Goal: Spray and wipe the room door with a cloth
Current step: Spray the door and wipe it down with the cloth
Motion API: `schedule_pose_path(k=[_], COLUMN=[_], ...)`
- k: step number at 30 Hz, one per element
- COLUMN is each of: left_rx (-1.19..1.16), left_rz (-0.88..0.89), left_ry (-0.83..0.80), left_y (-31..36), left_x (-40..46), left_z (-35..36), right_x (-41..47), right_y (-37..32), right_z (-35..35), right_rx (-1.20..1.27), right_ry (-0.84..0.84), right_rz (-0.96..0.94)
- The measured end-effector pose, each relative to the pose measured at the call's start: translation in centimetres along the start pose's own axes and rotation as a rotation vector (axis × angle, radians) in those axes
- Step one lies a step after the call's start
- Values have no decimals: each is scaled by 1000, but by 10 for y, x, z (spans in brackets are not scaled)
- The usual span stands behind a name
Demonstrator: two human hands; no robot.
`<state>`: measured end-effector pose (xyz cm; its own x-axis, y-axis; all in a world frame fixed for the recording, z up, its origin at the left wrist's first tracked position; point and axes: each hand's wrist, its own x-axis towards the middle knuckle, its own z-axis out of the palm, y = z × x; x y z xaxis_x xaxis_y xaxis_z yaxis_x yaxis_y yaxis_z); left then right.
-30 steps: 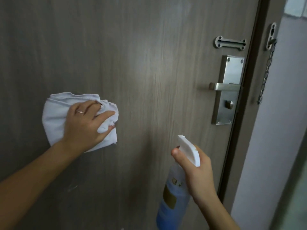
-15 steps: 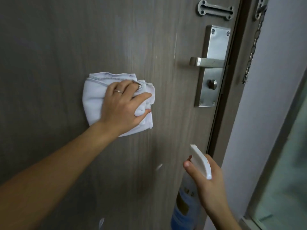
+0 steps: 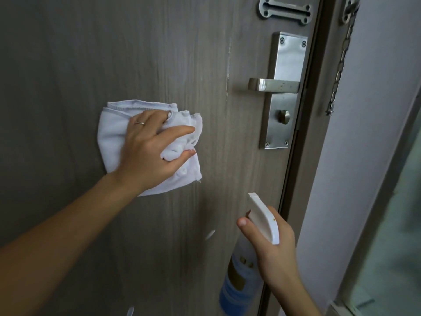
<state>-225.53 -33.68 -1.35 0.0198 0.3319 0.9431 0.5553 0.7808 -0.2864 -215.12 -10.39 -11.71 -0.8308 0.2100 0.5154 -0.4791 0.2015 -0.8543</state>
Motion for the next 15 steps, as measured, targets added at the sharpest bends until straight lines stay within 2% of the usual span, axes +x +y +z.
schedule_pose_path(k=[7, 15], left_rx=[129, 82], left_rz=[-41, 35], left_ry=[-20, -42], left_y=[-26, -13], left_x=[-6, -9], left_z=[-36, -25], right_x=[-6, -11], right_y=[1, -2], right_z=[8, 16], right_rx=[23, 43], right_ry=[-42, -128], right_rz=[2, -16])
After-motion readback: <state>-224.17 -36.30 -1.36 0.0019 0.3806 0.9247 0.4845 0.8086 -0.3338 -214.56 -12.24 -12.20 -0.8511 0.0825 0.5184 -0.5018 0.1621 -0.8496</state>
